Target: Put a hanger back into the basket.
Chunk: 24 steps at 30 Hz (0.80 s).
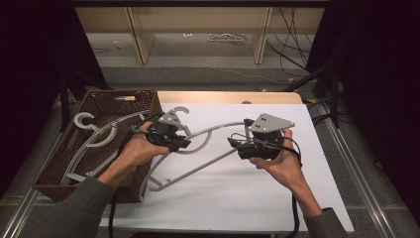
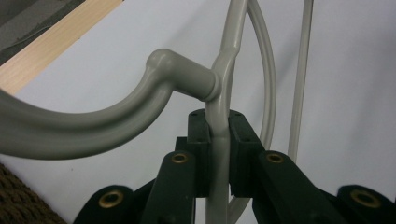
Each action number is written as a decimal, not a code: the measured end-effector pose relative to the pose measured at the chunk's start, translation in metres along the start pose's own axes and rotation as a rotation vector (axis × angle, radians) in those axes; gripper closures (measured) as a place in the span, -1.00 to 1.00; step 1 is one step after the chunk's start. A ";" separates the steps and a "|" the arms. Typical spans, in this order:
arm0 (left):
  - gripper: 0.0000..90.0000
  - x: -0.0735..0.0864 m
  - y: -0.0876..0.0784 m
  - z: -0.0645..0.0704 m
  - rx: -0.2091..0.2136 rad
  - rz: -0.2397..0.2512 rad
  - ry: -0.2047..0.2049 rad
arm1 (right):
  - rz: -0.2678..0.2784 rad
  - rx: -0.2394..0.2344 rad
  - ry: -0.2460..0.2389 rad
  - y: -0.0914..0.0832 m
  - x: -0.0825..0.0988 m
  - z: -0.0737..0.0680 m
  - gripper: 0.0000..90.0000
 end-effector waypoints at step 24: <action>0.81 -0.016 -0.069 -0.030 0.014 0.181 -0.200 | 0.040 0.027 0.072 -0.032 0.035 -0.012 -0.48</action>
Point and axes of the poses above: each handheld gripper's, and its own axes: y roughly forward along the jaws, x roughly out of its underside, z roughly to its right, the point moved 3 cm from there along y, roughly forward along the jaws, and after that the axes turned 6 degrees about z, right-handed, at the moved point
